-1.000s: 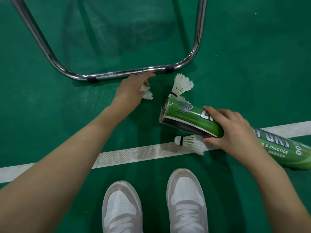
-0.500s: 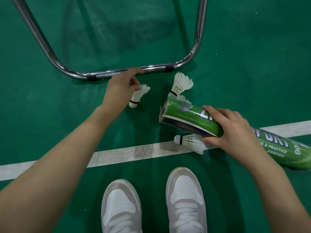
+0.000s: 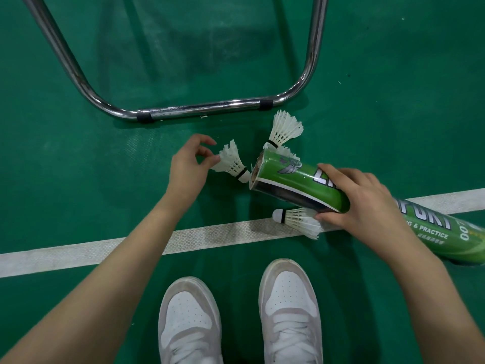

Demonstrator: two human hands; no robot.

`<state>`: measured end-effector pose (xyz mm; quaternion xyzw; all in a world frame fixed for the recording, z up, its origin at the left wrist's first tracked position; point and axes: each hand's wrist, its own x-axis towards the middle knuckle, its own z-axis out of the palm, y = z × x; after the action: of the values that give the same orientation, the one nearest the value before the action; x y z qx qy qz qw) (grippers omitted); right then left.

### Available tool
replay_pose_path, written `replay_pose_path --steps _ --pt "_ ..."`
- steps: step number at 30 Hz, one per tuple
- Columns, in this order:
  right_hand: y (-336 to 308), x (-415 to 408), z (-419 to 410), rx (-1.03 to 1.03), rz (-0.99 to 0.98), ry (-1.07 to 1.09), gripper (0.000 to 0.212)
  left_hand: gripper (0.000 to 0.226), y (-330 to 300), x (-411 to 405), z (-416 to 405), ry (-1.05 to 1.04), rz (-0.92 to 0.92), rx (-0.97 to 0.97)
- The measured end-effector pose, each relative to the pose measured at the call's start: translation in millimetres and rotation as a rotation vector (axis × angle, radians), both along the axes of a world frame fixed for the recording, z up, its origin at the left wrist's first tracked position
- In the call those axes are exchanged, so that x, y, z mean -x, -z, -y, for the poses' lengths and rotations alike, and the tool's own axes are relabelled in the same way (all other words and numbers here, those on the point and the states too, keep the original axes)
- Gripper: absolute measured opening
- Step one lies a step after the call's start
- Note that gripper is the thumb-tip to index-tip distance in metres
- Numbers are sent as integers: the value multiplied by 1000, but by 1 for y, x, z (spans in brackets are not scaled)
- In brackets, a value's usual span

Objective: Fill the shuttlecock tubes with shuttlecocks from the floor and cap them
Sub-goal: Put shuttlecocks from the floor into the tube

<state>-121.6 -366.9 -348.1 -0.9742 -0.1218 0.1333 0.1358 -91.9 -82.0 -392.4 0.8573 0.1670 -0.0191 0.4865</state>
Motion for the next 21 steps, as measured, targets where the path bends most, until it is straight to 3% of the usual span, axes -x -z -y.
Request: replay_pose_path --steps 4,11,21 --pt "1 0 0 -9 -4 7 89 23 -5 7 3 -62 14 178" --pt "1 2 -2 4 -7 -8 89 21 -30 24 7 -241 109 303" --pt "1 2 -9 10 -3 -25 88 28 -42 48 45 -148 110 439"
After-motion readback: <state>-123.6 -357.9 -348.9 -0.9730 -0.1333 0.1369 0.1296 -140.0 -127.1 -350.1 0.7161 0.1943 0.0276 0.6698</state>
